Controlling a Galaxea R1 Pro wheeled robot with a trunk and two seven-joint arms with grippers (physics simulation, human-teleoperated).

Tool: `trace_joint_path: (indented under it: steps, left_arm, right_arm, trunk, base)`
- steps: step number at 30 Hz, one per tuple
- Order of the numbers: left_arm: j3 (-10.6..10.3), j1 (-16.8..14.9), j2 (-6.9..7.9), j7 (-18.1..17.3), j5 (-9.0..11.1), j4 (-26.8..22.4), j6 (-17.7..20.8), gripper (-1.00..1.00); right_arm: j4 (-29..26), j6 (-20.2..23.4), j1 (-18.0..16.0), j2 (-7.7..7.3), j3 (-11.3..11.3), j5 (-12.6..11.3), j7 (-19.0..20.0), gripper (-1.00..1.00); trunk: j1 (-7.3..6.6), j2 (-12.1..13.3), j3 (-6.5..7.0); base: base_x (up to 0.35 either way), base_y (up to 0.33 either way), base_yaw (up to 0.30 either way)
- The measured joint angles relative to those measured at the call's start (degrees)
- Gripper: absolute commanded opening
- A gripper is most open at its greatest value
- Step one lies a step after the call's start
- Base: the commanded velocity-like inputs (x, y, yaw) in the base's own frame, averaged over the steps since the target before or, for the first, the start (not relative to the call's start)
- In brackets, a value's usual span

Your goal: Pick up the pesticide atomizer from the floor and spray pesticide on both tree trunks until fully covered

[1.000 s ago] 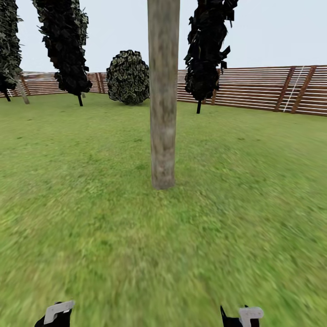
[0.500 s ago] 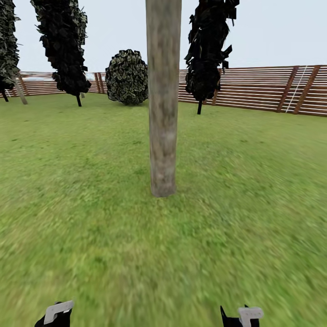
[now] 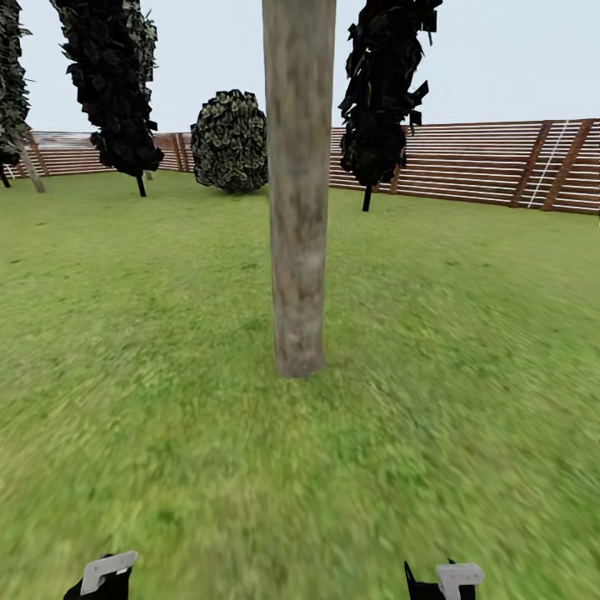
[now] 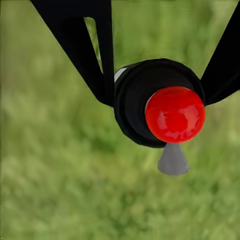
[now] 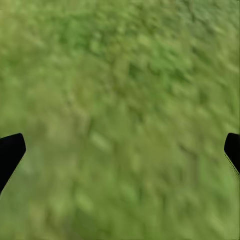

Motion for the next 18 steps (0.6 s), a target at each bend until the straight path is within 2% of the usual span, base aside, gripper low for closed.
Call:
trace_joint_path:
  steps: [18]
  left_arm:
    - [0.18,0.07,0.35,-0.01,0.00,-0.03,0.05,-1.00]
  right_arm:
    - [-0.05,0.00,0.00,0.08,0.08,-0.01,-0.01,1.00]
  trunk:
    - [0.00,0.00,0.07]
  base:
    - [0.335,0.000,-0.018]
